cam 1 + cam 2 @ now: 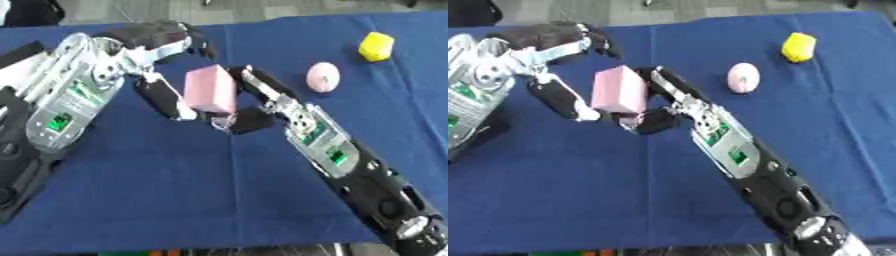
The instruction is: Pick up the objects with one hand, pass them to the other hand, and then place them into the box on the other side of the table.
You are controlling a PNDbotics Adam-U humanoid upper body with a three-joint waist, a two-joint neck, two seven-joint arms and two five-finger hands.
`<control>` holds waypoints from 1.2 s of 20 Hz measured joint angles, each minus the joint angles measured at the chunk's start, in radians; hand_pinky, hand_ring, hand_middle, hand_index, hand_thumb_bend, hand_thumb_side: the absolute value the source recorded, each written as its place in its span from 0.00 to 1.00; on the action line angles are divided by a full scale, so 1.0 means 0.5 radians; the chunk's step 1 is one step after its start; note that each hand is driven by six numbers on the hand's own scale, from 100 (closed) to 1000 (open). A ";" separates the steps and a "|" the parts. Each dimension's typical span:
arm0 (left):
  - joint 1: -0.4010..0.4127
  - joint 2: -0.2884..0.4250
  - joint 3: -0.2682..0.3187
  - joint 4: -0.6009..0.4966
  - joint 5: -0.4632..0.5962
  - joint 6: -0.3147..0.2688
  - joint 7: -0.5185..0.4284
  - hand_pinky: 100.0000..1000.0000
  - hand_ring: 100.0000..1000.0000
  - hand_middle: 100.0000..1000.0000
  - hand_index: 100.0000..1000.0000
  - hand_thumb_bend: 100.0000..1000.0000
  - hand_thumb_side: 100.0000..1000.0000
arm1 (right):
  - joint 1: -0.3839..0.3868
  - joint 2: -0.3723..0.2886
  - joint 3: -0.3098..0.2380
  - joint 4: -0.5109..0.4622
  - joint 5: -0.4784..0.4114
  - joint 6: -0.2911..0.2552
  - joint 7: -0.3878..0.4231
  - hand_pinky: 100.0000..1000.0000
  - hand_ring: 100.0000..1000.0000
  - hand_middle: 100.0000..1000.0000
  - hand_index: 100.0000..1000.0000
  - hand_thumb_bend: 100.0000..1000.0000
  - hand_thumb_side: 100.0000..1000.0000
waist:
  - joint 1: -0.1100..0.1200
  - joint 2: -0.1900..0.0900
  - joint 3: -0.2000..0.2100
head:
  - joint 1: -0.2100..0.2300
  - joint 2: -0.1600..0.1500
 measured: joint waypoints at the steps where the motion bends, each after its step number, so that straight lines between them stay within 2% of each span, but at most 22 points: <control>1: 0.000 0.000 -0.004 0.008 -0.003 -0.002 0.002 0.79 0.83 0.76 0.85 0.53 0.14 | 0.000 0.000 0.000 -0.002 0.001 -0.003 -0.002 0.65 0.52 0.36 0.46 0.00 0.11 | 0.000 0.000 0.000 | 0.001 0.000; 13: 0.000 -0.018 -0.021 0.106 -0.026 -0.022 -0.001 0.79 0.82 0.75 0.85 0.52 0.14 | -0.001 0.001 0.000 -0.003 0.018 -0.037 -0.033 0.65 0.52 0.36 0.45 0.00 0.14 | 0.000 0.000 -0.003 | 0.010 0.000; 24: -0.002 -0.041 -0.022 0.174 -0.049 -0.018 0.072 0.77 0.80 0.73 0.83 0.48 0.16 | -0.001 0.000 0.010 -0.003 0.015 -0.059 -0.026 0.64 0.52 0.36 0.45 0.00 0.14 | 0.000 0.000 -0.004 | 0.029 0.000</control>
